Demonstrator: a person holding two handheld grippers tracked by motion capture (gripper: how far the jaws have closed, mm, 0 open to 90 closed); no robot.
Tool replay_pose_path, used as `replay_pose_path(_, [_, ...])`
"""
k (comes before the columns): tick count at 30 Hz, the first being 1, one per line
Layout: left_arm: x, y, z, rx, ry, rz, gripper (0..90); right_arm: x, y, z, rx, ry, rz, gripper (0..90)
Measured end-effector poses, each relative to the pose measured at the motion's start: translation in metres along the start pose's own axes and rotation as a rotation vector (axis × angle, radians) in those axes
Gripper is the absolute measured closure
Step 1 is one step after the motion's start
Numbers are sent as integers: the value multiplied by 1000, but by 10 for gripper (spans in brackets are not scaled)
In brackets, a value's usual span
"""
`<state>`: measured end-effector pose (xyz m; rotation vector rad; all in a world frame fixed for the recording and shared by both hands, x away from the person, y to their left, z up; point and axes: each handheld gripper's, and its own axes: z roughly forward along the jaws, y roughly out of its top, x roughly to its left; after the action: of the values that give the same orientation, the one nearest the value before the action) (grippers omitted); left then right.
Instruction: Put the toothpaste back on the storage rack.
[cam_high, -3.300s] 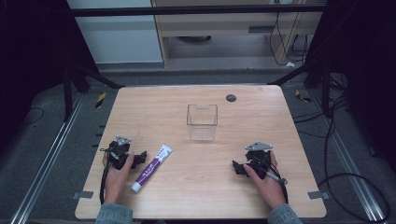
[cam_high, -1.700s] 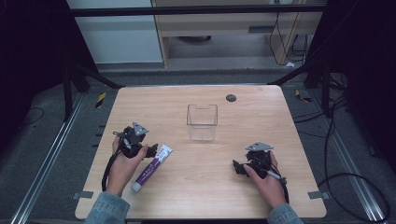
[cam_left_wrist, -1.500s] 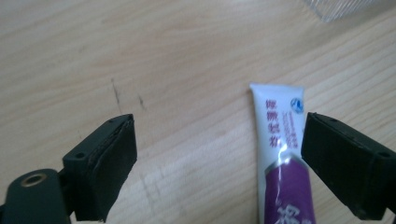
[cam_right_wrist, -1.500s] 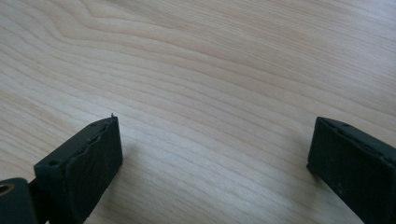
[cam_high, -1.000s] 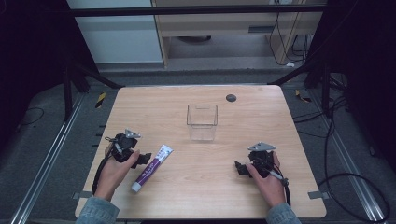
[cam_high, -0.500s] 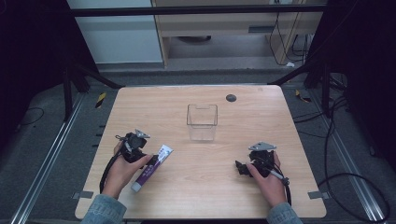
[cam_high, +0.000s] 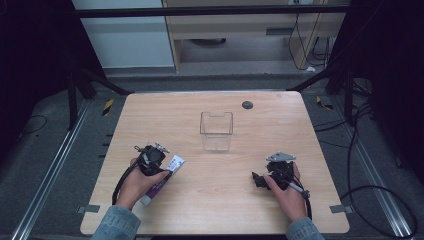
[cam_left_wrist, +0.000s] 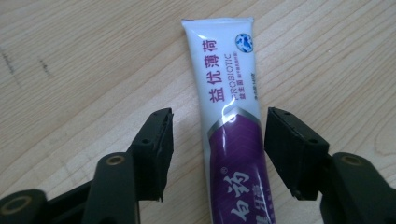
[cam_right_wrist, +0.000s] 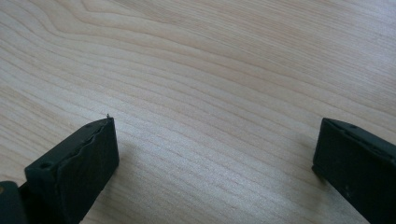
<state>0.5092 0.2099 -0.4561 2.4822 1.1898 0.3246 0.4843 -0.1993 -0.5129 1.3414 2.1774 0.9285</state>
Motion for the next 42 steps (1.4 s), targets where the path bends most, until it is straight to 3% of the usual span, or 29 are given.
replay_pose_path(8, [-3,0,9,42,-12,-2,479,0,0,0,0,0,2,4])
replay_pose_path(14, [-9,2,14,62,4,7,529,0,0,0,0,0,2,4])
replay_pose_path(25, [-7,1,15,61,-17,-40,567,0,0,0,0,-1,2,4])
replay_pose_path(34, [-12,1,14,61,-6,-12,619,-1,0,0,1,4,-5,5])
replay_pose_path(42, [-9,-3,12,33,-34,-30,657,-1,0,0,0,4,-8,4])
